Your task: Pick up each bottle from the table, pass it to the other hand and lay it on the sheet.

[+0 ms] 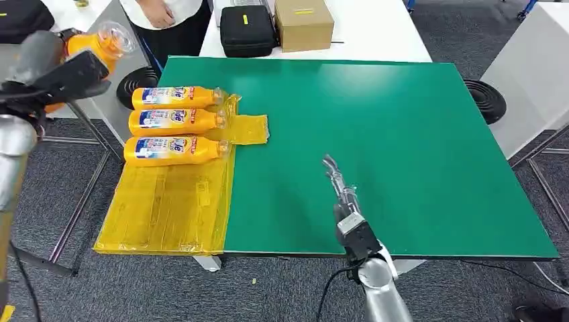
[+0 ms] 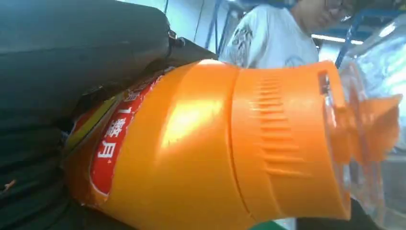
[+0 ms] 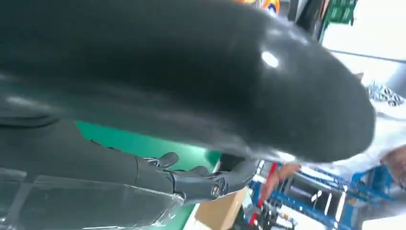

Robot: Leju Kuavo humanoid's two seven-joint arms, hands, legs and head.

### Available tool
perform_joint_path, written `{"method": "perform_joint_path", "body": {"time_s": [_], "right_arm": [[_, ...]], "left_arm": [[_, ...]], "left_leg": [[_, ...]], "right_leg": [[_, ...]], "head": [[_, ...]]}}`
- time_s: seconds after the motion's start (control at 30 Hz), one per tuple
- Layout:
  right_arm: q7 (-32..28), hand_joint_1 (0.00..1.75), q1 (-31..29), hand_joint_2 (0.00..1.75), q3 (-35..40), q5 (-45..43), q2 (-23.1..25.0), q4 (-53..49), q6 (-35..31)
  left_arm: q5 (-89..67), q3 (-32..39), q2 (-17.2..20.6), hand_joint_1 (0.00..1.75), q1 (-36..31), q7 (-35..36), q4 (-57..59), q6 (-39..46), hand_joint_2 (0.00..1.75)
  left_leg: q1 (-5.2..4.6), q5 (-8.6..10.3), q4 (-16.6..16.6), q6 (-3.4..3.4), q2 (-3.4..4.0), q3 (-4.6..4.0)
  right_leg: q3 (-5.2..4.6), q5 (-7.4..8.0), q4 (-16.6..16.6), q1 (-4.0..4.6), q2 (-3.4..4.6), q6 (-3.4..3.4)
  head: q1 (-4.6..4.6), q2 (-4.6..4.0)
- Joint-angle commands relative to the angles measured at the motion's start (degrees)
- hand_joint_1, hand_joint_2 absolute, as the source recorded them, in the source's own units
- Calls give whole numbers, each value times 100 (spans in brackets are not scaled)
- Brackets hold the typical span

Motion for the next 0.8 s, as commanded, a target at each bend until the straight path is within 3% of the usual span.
{"method": "perform_joint_path", "body": {"time_s": [0.03, 0.13, 0.23, 0.3, 0.33, 0.57, 0.63, 0.67, 0.8], "right_arm": [[-30, 0, 22, 0, -581, -17, -50, -243, 13], [-48, 0, 18, 0, -852, -91, -12, -297, -29], [-74, 0, 127, 0, -1137, -166, 28, -453, -132], [-74, 0, 165, 0, -1196, -176, 33, -521, -81], [-74, 0, 165, 0, -1196, -176, 33, -521, -81], [-74, 0, 146, 0, -1183, -166, 61, -497, -75], [-74, 0, 146, 0, -1183, -166, 61, -497, -75], [-74, 0, 240, 0, -1267, -284, 81, -665, -257], [-74, 0, 571, 0, -1584, -748, 97, -1160, -336]], "left_arm": [[-192, -982, 533, 175, -1196, -128, 553, -1231, 175], [-253, -1321, 746, 175, -1044, -225, 398, -1601, 175], [-60, -1397, 1131, 175, 49, -345, -188, -1490, 175], [-26, -1378, 1232, 175, 388, -339, -323, -1265, 175], [-26, -1378, 1232, 175, 388, -339, -323, -1265, 175], [-6, -1370, 1203, 175, 222, -315, -322, -1336, 175], [-6, -1370, 1203, 175, 222, -315, -322, -1336, 175], [36, -1273, 1259, 175, 679, -330, -472, -1347, 175], [-83, -1081, 1264, 175, 2248, -423, -777, -840, 175]], "left_leg": [[4, -19, 8, 1, -4, 34], [11, -18, 14, 1, -4, 23], [-1, -18, -10, 2, 10, 52], [-9, -7, -17, 2, 14, 38], [-7, -19, -20, 2, 20, 62], [4, -10, -1, -1, 1, 16], [6, -29, 5, 1, 5, 51], [5, -13, 1, -1, 5, 19], [-10, -15, -23, 1, 18, 53]], "right_leg": [[37, -21, 7, 8, -13, -15], [28, -19, 9, 14, -13, -14], [48, -18, -7, 2, 1, -12], [31, -8, -8, -8, 8, -6], [57, -16, -14, -5, 12, -12], [18, -14, -1, 5, -7, -12], [56, -30, 1, 9, -8, -21], [23, -14, -1, 6, -2, -13], [47, -17, -14, -9, 10, -13]], "head": [[-2, 0], [2, 0], [-2, 0], [-2, 0], [2, 0], [2, 0], [0, 0], [0, 0], [0, 0]]}}
